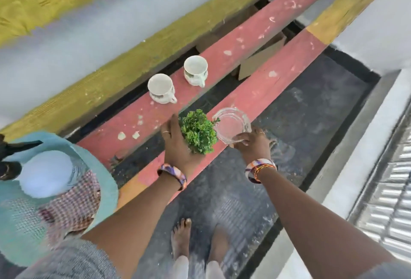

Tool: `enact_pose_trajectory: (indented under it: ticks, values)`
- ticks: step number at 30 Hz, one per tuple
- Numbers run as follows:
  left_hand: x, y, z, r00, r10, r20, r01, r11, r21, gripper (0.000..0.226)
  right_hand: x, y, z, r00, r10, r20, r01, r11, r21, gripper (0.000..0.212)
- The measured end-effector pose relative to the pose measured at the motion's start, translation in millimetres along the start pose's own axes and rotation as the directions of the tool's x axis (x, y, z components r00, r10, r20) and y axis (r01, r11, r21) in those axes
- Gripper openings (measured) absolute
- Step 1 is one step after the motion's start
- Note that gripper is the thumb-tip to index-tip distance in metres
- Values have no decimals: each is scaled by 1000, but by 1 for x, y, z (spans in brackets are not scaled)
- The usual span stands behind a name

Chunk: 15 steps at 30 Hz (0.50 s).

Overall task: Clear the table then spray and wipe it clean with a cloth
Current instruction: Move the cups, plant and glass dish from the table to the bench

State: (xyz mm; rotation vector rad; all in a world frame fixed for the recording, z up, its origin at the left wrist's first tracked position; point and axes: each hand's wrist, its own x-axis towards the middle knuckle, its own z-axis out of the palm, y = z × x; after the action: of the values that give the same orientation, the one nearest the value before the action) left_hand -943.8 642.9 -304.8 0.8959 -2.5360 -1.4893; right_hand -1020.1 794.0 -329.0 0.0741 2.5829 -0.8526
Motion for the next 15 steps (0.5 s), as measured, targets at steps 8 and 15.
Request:
enact_pose_trajectory:
  ticks: [8, 15]
  values:
    - [-5, -17, 23, 999, -4, -53, 7, 998, 65, 114, 19, 9, 9, 992, -124, 34, 125, 991, -41, 21]
    - [-16, -24, 26, 997, -52, -62, 57, 994, 88, 115, 21, 10, 11, 987, -156, 40, 157, 988, -10, 22]
